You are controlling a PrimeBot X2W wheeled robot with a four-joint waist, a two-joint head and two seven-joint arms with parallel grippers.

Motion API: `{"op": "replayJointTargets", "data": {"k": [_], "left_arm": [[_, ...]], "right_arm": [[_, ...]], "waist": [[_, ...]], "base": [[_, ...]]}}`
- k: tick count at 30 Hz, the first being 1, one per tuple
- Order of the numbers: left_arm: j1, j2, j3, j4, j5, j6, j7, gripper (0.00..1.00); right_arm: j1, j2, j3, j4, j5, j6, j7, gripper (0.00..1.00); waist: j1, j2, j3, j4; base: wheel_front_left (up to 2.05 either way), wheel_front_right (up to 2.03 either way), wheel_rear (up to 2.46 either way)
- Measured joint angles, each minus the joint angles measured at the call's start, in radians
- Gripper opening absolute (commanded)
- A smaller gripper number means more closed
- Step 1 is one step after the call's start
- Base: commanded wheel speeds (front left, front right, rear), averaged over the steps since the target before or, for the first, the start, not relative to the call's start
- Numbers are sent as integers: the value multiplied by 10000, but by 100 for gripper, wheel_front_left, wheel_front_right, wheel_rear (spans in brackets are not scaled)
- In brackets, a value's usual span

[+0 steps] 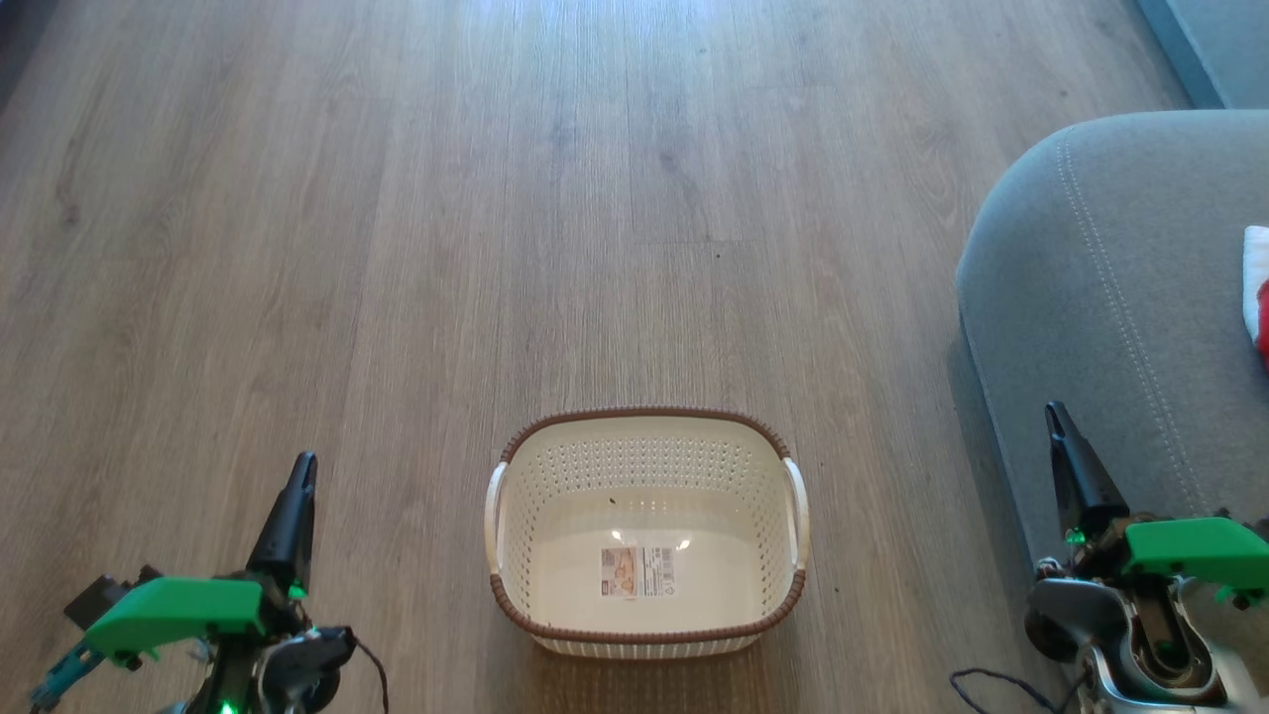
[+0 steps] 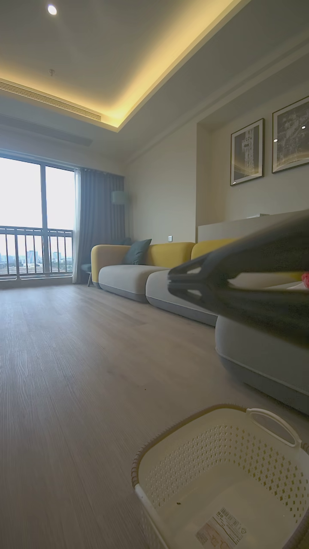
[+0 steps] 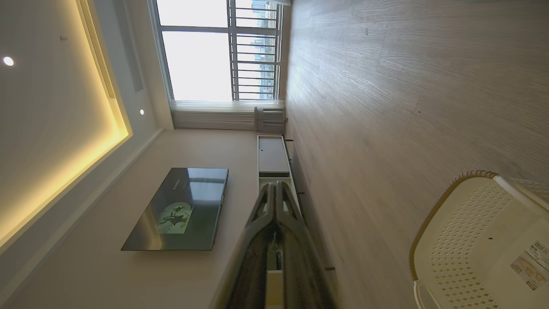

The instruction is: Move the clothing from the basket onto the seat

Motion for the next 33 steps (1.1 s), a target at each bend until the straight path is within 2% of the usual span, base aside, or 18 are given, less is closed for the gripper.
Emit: {"op": "replayJointTargets", "data": {"k": [33], "left_arm": [[-1, 0, 19, -6, 0, -2, 0, 0]], "right_arm": [[3, 6, -8, -4, 0, -4, 0, 0]], "waist": [[0, 0, 0, 0]], "base": [[0, 0, 0]]}}
